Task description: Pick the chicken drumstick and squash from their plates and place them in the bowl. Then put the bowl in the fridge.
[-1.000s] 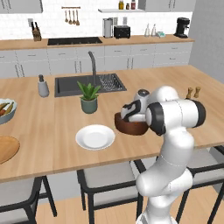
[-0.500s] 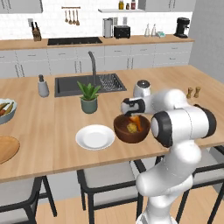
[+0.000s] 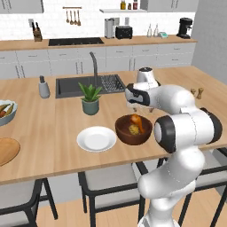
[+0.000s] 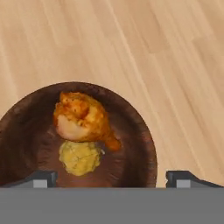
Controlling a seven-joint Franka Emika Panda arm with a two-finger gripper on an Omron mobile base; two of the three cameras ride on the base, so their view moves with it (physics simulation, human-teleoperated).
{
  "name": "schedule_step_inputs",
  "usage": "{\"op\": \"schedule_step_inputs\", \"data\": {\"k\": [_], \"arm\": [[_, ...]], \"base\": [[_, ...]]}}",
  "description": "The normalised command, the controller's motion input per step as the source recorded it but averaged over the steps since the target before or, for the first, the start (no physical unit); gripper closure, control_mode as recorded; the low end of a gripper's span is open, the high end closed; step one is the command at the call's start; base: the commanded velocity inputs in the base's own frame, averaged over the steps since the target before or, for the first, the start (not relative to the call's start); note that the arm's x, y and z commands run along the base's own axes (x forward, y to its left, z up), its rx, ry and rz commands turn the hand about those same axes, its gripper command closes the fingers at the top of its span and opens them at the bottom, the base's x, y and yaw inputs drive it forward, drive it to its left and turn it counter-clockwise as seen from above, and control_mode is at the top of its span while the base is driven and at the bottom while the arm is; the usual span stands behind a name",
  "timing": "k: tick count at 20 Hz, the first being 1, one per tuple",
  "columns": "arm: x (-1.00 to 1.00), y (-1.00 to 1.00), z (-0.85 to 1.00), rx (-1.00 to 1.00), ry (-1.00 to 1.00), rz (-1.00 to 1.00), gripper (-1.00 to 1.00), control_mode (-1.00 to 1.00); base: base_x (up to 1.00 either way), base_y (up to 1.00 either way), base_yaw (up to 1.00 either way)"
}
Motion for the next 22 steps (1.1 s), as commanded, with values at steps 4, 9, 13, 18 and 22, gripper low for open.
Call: {"op": "schedule_step_inputs", "data": {"k": [4, 9, 13, 18, 22], "arm": [[-0.36, -0.85, -0.01, 0.23, 0.58, -0.41, -1.0, -1.0], [-0.38, 0.07, -0.67, 0.1, 0.04, -0.27, -1.0, -1.0], [-0.28, 0.21, -0.78, 0.14, 0.0, -0.27, -1.0, -1.0], [-0.41, 0.1, -0.46, 0.06, 0.01, -0.13, -1.0, -1.0], [-0.58, 0.0, -0.09, 0.0, 0.0, 0.0, -1.0, -1.0]], "base": [[0.0, 0.0, 0.0], [0.0, 0.0, 0.0], [0.0, 0.0, 0.0], [0.0, 0.0, 0.0], [0.0, 0.0, 0.0]]}}
